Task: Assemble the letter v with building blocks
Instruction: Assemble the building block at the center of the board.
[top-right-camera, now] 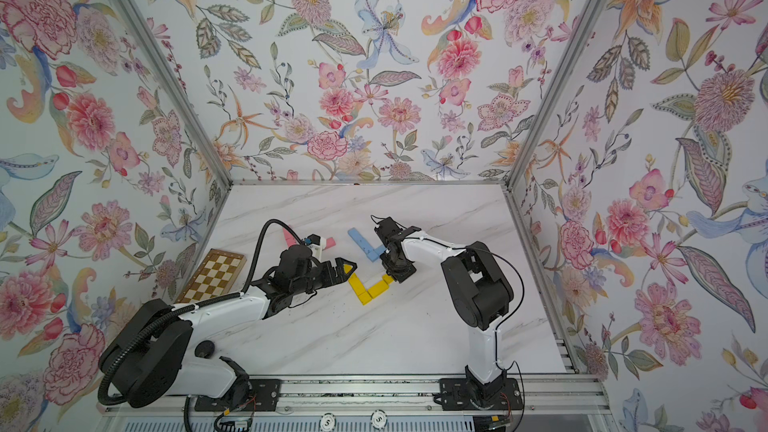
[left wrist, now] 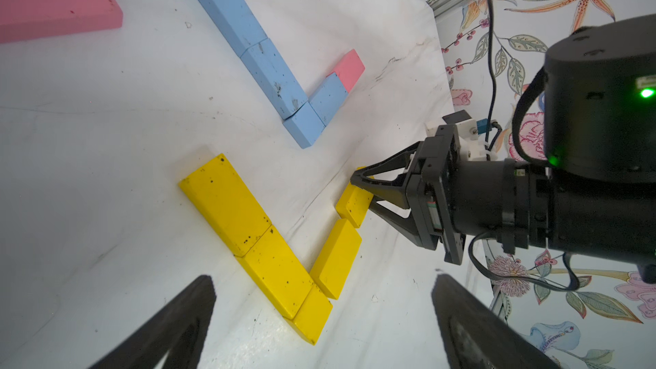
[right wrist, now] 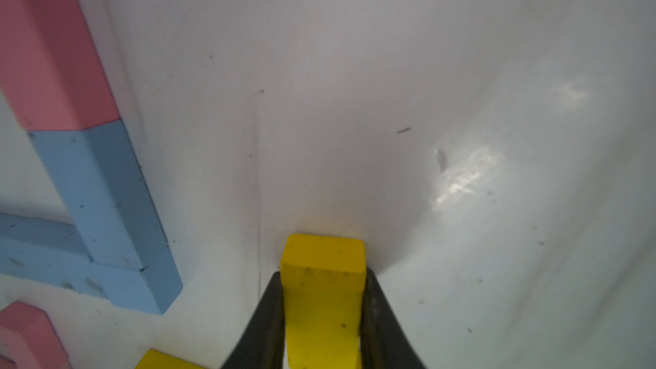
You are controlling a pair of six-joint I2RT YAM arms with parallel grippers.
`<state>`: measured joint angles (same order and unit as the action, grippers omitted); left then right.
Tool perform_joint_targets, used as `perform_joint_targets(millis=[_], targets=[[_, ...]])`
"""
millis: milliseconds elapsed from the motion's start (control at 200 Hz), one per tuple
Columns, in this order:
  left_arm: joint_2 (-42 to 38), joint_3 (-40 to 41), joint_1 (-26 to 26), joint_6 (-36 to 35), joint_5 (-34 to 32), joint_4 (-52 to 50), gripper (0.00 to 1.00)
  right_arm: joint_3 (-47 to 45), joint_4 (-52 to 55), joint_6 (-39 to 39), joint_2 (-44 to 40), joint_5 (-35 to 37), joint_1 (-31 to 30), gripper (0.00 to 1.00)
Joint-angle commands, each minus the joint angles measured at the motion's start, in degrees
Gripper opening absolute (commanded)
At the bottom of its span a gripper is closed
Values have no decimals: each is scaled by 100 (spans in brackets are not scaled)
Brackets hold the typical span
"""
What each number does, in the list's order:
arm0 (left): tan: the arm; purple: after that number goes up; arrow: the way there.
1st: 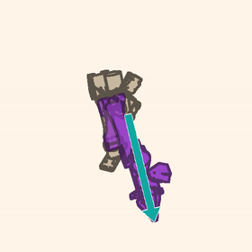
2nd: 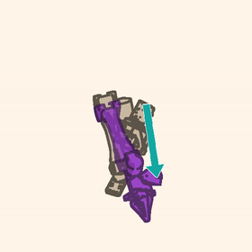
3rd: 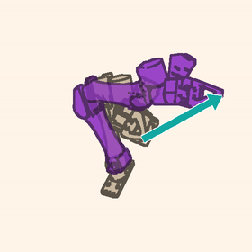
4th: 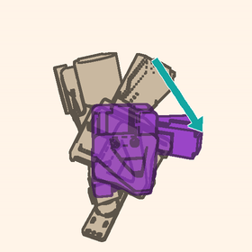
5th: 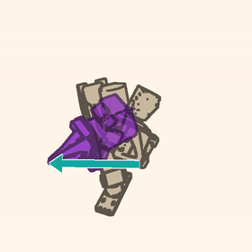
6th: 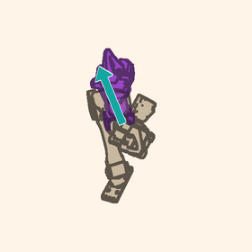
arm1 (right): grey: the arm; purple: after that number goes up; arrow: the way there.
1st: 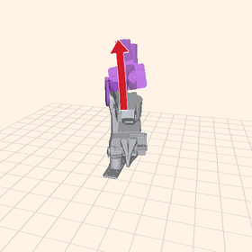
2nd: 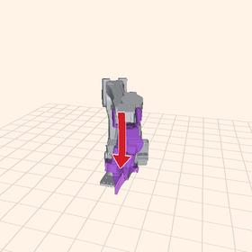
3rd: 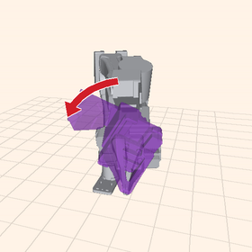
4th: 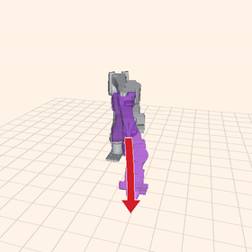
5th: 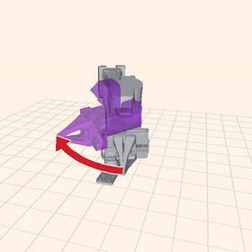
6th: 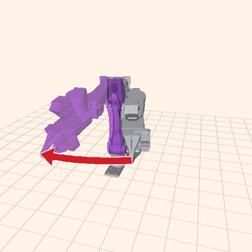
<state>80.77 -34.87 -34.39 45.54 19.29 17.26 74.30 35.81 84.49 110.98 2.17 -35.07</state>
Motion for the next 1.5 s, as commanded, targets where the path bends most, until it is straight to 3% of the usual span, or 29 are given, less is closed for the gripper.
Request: perform_joint_targets(millis=[0, 1496], targets=[[-67, 57, 62, 42, 92, 106, 99, -237, 462, 76, 58, 154, 14, 29], [0, 80, 71, 34, 135, 146, 99, -281, 558, 221, -85, 180, -164, 33]])
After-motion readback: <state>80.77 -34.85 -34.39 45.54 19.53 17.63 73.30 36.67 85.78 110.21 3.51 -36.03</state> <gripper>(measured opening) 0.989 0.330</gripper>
